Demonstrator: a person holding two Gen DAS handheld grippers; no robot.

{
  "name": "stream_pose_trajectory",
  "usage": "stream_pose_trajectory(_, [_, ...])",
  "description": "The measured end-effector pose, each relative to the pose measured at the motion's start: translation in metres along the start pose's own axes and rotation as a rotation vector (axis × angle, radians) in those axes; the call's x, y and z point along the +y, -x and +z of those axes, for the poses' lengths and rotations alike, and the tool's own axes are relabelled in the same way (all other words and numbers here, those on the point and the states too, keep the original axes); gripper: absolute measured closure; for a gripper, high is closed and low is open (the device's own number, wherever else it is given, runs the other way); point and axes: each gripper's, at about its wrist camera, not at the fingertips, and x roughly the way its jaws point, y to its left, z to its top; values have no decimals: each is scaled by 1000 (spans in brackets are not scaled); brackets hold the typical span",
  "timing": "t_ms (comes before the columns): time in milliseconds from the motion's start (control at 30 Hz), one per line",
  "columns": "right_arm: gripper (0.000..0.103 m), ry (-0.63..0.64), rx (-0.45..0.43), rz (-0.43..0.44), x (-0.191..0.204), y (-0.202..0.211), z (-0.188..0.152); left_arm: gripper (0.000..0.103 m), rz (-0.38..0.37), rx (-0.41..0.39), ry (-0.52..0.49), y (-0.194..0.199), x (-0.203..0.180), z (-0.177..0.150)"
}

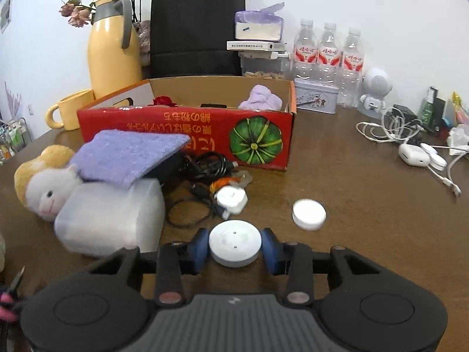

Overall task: Organize objects
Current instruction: 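Pass the braided cable from the right tool to the left tool, then grasp a white round charger with the right tool while the left tool carries the cable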

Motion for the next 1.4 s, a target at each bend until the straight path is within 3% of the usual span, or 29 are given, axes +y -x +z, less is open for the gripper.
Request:
stream_pose_trajectory(233, [65,-44,-20,32,17,72,-55,8,7,6,0,22,2,-16])
stream_pose_trajectory(400, [64,-32,-22,67,40,116,-87,0,51,0,26,26,3,-23])
stream_pose_trajectory(700, [65,-22,-48,51,55,132,-104,10,75,-29,32,36,-2,-27])
stream_pose_trajectory(900, [66,-68,-85,44,52,142,-101,11,45,-140,49,66,2,-11])
stream_pose_trajectory(1067, [66,-76,-159,79,37,152,-69,11,-36,-238,74,77,38,43])
stream_pose_trajectory(1200, [66,-26,-210,114,24,141,-10,10,22,-277,56,63,85,115])
stream_pose_trajectory(1300, [66,17,-236,144,14,113,51,10,70,-228,39,23,117,172])
stream_pose_trajectory(1400, [66,18,-205,142,7,64,110,10,201,-146,18,-37,141,210])
